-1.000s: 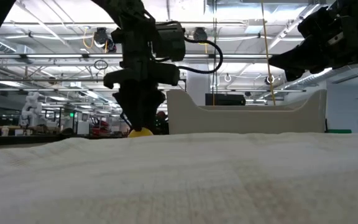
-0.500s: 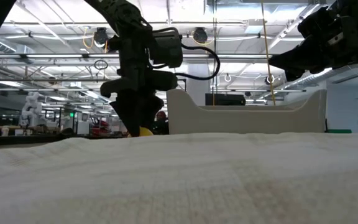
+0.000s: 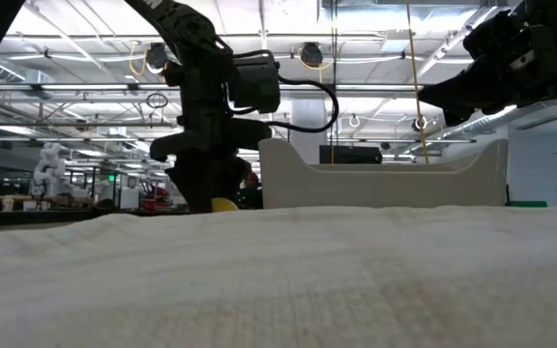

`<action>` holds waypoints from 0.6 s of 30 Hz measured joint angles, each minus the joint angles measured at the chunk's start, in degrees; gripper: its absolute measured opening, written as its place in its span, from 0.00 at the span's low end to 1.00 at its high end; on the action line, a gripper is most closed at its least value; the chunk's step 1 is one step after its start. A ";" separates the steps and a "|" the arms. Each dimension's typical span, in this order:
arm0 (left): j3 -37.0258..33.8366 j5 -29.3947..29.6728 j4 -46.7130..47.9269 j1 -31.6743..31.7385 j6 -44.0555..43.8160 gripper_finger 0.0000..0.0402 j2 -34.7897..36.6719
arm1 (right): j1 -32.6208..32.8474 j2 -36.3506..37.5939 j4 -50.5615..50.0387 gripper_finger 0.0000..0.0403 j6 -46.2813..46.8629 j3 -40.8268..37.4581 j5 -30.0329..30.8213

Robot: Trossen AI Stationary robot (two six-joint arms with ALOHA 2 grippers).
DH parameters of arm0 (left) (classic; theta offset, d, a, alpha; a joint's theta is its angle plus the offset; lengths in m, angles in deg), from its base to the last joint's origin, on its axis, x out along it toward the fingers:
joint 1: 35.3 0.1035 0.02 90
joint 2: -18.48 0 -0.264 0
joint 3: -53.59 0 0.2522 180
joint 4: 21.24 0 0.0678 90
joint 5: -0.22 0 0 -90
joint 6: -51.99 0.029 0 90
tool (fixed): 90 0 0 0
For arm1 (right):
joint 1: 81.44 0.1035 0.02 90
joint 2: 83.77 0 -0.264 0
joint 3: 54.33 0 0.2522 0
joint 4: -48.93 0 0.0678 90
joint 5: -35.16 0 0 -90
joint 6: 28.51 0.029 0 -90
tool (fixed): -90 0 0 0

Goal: Pick and placing Produce into tupperware
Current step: Put the lemon into the gray bin

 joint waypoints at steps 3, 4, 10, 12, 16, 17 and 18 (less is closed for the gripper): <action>0.00 0.00 -0.26 0.00 0.13 0.73 0.02 | 0.01 0.00 0.00 0.00 -0.01 0.00 0.00; 0.02 0.00 -0.24 0.00 0.37 0.73 0.02 | 0.01 0.00 0.00 0.00 -0.01 0.00 0.00; 0.01 1.36 -0.82 0.03 1.07 0.71 0.02 | 0.01 0.00 0.02 0.00 -0.01 -0.02 0.02; 0.01 1.40 -0.83 0.11 1.08 0.68 0.02 | 0.01 0.00 0.02 0.00 -0.01 -0.02 0.02; 0.02 1.43 -0.81 0.30 1.08 0.57 0.02 | 0.00 0.00 0.02 0.00 -0.01 -0.02 0.02; 0.02 1.51 -0.83 0.33 1.06 0.54 0.02 | -0.01 0.00 0.02 0.00 -0.01 -0.02 0.02; 0.04 2.03 -0.83 0.33 1.06 0.51 0.05 | -0.01 0.00 0.02 0.00 -0.01 -0.02 0.02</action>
